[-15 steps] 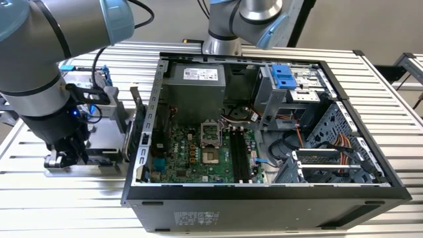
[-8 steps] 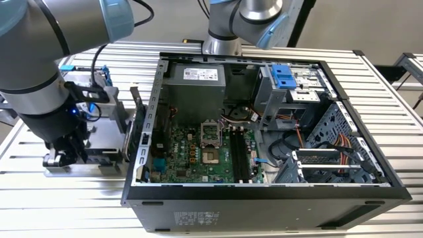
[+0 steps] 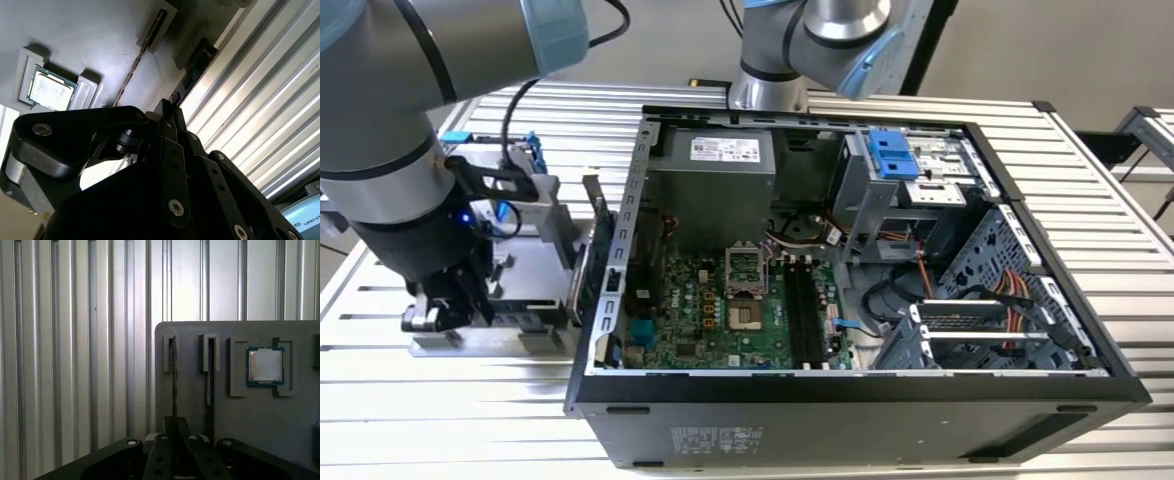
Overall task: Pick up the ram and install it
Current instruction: 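Pick up the ram and move it above insertion slot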
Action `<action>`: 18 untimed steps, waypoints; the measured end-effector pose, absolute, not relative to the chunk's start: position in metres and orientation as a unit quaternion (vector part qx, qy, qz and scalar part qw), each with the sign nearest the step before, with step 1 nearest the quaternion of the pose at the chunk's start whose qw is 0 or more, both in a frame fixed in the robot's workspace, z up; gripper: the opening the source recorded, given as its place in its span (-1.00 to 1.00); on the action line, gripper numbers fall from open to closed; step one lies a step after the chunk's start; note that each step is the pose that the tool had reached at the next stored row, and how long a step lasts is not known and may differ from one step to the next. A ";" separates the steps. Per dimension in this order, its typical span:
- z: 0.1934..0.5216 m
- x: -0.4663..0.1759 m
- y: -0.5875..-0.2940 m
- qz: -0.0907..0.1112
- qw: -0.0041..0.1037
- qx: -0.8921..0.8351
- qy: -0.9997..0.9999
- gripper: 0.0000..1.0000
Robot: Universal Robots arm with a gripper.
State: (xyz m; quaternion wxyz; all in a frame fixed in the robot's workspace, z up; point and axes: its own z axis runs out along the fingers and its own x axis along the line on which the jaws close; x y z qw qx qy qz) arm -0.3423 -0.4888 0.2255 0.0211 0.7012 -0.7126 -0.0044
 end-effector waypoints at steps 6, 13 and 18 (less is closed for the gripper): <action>0.232 -0.342 -0.489 -0.004 0.021 0.701 -0.713 -1.00; 0.239 -0.342 -0.489 -0.004 0.021 0.701 -0.713 -1.00; 0.244 -0.342 -0.489 -0.004 0.021 0.701 -0.713 -1.00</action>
